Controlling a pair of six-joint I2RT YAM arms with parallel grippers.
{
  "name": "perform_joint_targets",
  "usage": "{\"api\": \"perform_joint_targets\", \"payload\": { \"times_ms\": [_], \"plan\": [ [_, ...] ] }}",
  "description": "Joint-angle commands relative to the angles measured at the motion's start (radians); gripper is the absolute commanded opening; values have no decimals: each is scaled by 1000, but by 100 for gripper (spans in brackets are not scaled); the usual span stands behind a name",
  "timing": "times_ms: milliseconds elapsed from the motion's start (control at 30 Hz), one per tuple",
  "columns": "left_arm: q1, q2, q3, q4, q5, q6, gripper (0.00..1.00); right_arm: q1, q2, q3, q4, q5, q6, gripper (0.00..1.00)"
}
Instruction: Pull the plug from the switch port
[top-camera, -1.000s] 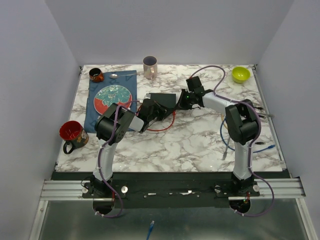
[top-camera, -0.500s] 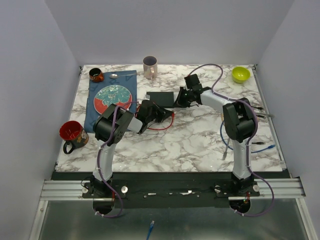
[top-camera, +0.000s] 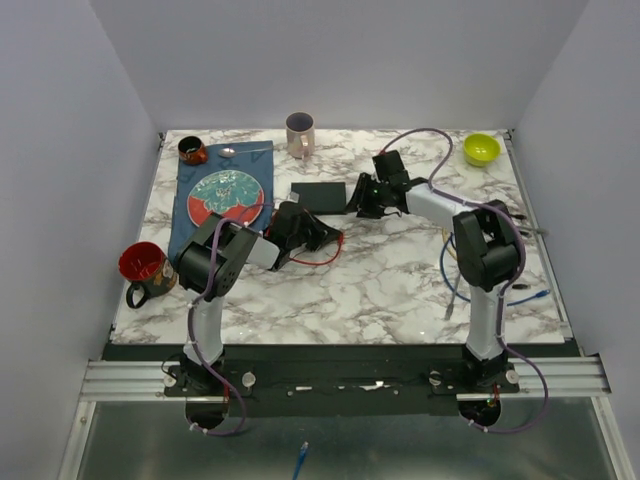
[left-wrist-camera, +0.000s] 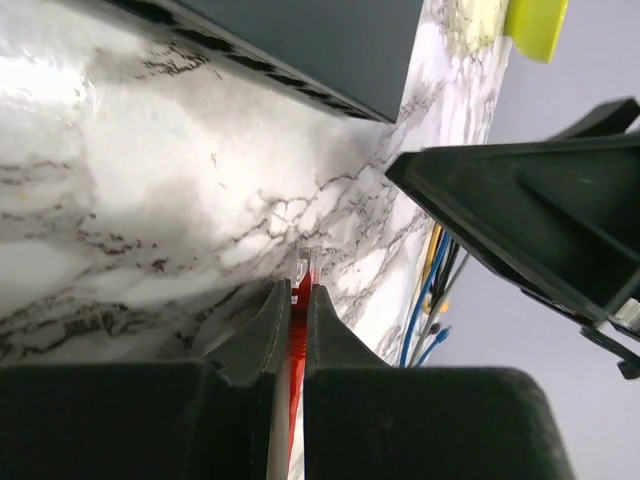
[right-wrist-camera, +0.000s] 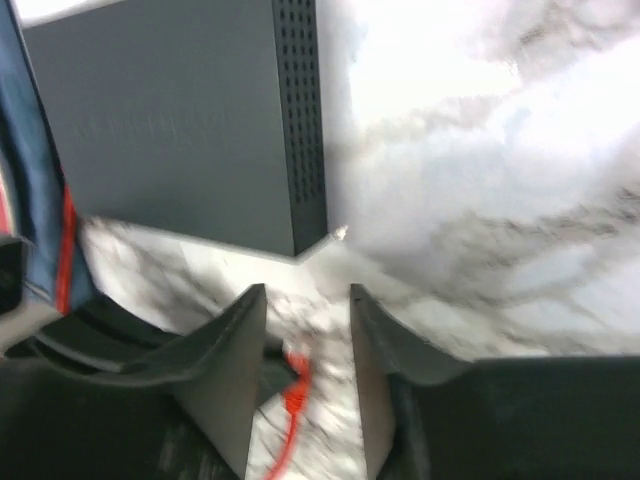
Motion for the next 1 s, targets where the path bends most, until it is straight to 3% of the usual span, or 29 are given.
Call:
{"api": "perform_joint_targets", "payload": {
  "times_ms": [0,200,333,633,667,767,867,967],
  "plan": [
    [-6,-118,15,-90,0,121,0,6,-242,-131,83,53,7,58],
    [-33,-169,74,-130,39,174,0,25,-521,-356,139,74,17,60],
    [-134,-160,94,-131,48,177,0,29,-655,-468,134,94,24,59],
    [-288,-80,259,-223,151,191,0,29,-847,-539,50,131,-21,59],
    [-293,-77,263,-228,152,192,9,29,-874,-550,48,139,-22,59],
    [-296,-78,275,-280,139,197,48,29,-910,-576,31,155,-24,59],
    [-287,-120,263,-349,82,221,63,29,-947,-591,10,165,-25,59],
    [-255,-169,254,-433,40,238,68,29,-980,-605,-2,171,-25,59]
  ]
}}
